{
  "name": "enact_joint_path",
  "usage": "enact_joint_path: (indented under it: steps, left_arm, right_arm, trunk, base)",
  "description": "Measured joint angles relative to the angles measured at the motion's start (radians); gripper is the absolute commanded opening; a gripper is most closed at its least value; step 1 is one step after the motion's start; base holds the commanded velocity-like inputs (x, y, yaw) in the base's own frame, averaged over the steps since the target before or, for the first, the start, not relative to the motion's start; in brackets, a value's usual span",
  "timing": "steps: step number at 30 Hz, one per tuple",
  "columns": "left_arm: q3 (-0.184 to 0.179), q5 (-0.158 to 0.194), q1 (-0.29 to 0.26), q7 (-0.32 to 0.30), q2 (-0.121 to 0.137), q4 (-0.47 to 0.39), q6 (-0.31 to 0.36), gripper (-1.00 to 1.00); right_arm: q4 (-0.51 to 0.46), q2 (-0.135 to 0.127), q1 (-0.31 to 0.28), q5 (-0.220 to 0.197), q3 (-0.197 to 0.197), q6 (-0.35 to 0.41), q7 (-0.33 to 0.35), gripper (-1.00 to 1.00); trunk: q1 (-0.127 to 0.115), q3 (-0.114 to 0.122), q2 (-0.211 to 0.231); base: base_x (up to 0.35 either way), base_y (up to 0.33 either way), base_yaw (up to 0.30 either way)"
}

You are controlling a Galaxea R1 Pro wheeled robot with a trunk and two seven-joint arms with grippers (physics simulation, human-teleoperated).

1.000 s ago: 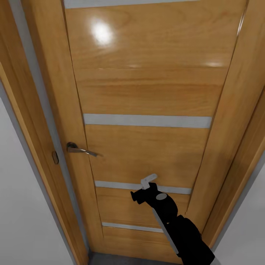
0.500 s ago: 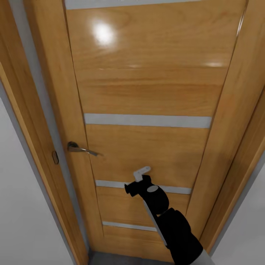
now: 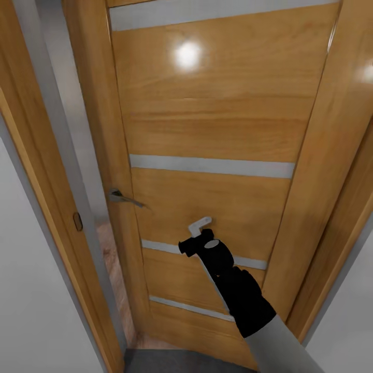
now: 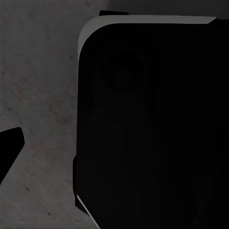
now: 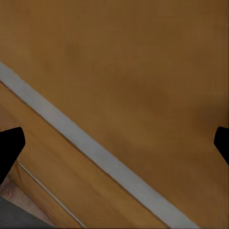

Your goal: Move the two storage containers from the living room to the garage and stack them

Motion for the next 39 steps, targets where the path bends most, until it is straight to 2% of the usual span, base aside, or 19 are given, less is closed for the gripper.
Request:
enact_joint_path:
  steps: [2, 6, 16, 19, 22, 24, 32, 34, 37, 39]
  left_arm:
    - [0.000, 0.000, 0.000, 0.000, 0.000, 0.000, 0.000, 1.00]
    - [0.000, 0.000, 0.000, 0.000, 0.000, 0.000, 0.000, 1.00]
    - [0.000, 0.000, 0.000, 0.000, 0.000, 0.000, 0.000, 1.00]
    - [0.001, 0.000, 0.000, 0.000, 0.000, 0.000, 0.000, 1.00]
    - [0.001, 0.000, 0.000, 0.000, 0.000, 0.000, 0.000, 1.00]
    - [0.001, 0.000, 0.000, 0.000, 0.000, -0.001, 0.000, 1.00]
    - [0.001, 0.000, 0.000, 0.000, 0.000, -0.001, 0.000, 1.00]
    - [0.001, 0.000, 0.000, 0.000, 0.000, -0.001, 0.000, 1.00]
    - [0.001, 0.000, 0.000, 0.000, 0.000, -0.002, 0.000, 1.00]
    - [0.001, 0.000, 0.000, 0.000, 0.000, -0.002, 0.000, 1.00]
  right_arm:
    - [0.042, 0.000, -0.021, 0.008, -0.002, -0.006, -0.002, 1.00]
    - [0.081, 0.000, -0.039, -0.003, -0.002, -0.023, -0.006, 1.00]
    - [0.071, 0.000, -0.042, -0.007, -0.002, -0.022, -0.012, 1.00]
    - [0.071, 0.000, -0.064, -0.036, -0.001, -0.017, -0.010, 1.00]
    - [0.081, 0.000, -0.124, -0.044, 0.001, -0.011, -0.009, 1.00]
    - [0.082, 0.000, -0.143, -0.002, 0.001, -0.009, -0.010, 1.00]
    - [0.094, 0.000, -0.174, -0.029, 0.003, -0.005, -0.012, 1.00]
    - [0.107, 0.000, -0.186, -0.016, 0.003, -0.005, -0.013, 1.00]
    - [0.195, 0.000, -0.229, 0.005, 0.002, -0.015, -0.014, 1.00]
    - [0.216, 0.000, -0.235, 0.008, 0.002, -0.018, -0.015, 1.00]
  trunk:
    - [0.000, 0.000, 0.000]
    - [0.000, 0.000, 0.000]
    - [0.000, 0.000, 0.000]
    - [0.000, 0.000, 0.000]
    - [0.000, 0.000, 0.000]
    - [0.000, 0.000, 0.000]
    - [0.000, 0.000, 0.000]
    - [0.000, 0.000, 0.000]
    - [0.000, 0.000, 0.000]
    - [0.000, 0.000, 0.000]
  base:
    - [0.000, 0.000, 0.000]
    - [0.000, 0.000, 0.000]
    - [0.000, 0.000, 0.000]
    - [0.000, 0.000, 0.000]
    - [0.000, 0.000, 0.000]
    - [0.000, 0.000, 0.000]
    - [0.000, 0.000, 0.000]
    - [0.000, 0.000, 0.000]
    - [0.000, 0.000, 0.000]
    - [0.000, 0.000, 0.000]
